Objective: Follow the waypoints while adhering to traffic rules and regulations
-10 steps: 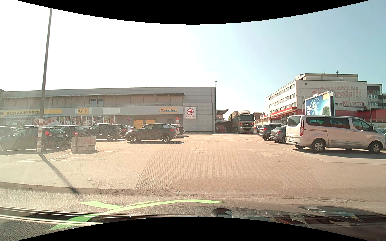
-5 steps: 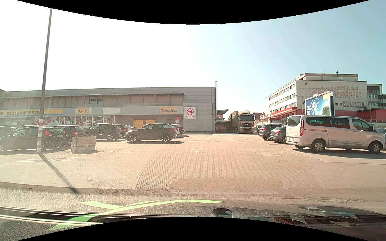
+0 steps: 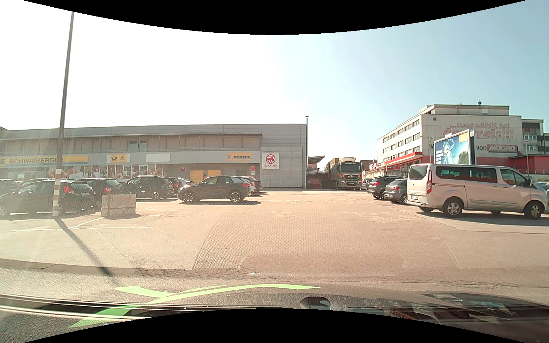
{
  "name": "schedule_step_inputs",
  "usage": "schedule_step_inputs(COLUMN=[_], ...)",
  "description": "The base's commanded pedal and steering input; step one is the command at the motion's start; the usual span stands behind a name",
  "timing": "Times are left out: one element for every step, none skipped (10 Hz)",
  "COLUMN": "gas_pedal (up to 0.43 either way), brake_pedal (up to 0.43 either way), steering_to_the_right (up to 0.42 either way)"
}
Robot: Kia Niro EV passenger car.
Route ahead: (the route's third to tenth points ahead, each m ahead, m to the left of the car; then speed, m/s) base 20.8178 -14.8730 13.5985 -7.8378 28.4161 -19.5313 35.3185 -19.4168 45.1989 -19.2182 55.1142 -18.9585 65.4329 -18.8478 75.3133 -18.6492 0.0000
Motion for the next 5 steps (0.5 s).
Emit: schedule_step_inputs(gas_pedal=[0.0,0.0,0.0,0.0,0.0], brake_pedal=[0.402,0.402,0.402,0.402,0.402], steering_to_the_right=[-0.055,-0.055,-0.055,-0.055,-0.055])
